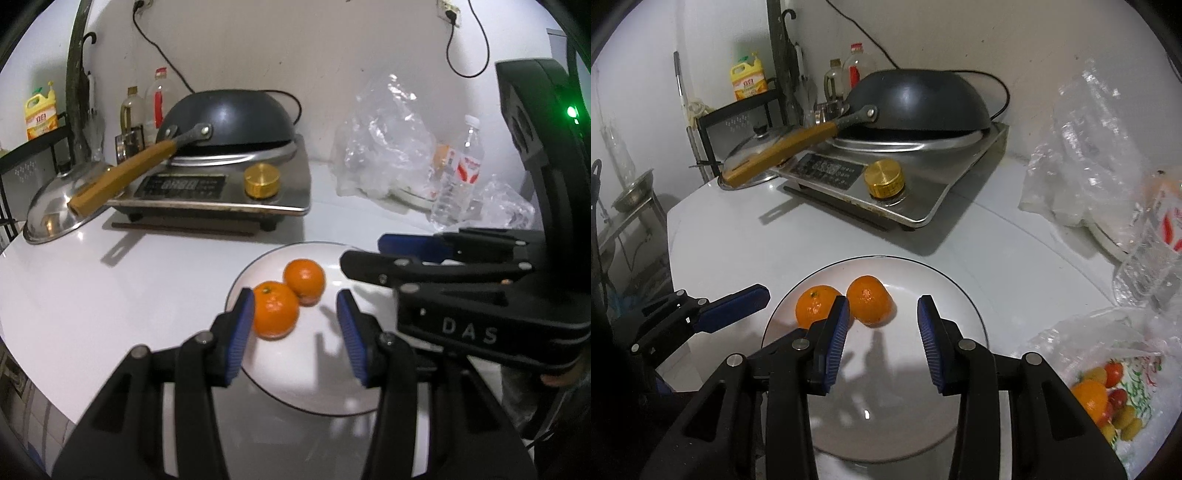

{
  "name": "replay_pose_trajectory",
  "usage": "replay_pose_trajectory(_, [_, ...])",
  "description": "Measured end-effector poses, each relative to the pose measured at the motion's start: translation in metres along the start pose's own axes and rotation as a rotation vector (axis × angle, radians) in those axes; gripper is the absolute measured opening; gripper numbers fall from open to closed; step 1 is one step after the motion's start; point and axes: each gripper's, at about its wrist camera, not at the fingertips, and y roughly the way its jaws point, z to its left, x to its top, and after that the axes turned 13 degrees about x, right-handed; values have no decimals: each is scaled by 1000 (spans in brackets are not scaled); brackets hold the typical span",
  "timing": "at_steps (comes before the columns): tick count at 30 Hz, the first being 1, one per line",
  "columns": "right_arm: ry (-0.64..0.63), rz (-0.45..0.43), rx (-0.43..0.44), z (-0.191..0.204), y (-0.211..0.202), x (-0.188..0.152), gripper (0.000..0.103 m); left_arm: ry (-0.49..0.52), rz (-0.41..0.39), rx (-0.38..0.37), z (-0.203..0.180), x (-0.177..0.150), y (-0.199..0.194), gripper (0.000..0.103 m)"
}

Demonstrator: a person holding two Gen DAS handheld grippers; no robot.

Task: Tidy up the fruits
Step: 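Lower the oranges onto the white plate and open both tools, then move both open tools back over the fruit on the plastic bag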

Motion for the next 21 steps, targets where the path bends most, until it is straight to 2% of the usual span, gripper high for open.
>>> replay_pose_trajectory(11, [25, -55, -54, -9, -52, -20, 40, 21, -30, -23, -29, 1, -31, 47])
replay_pose_trajectory(21, [57, -96, -89, -26, -98, -43, 40, 70, -55, -53, -71, 2, -56, 48])
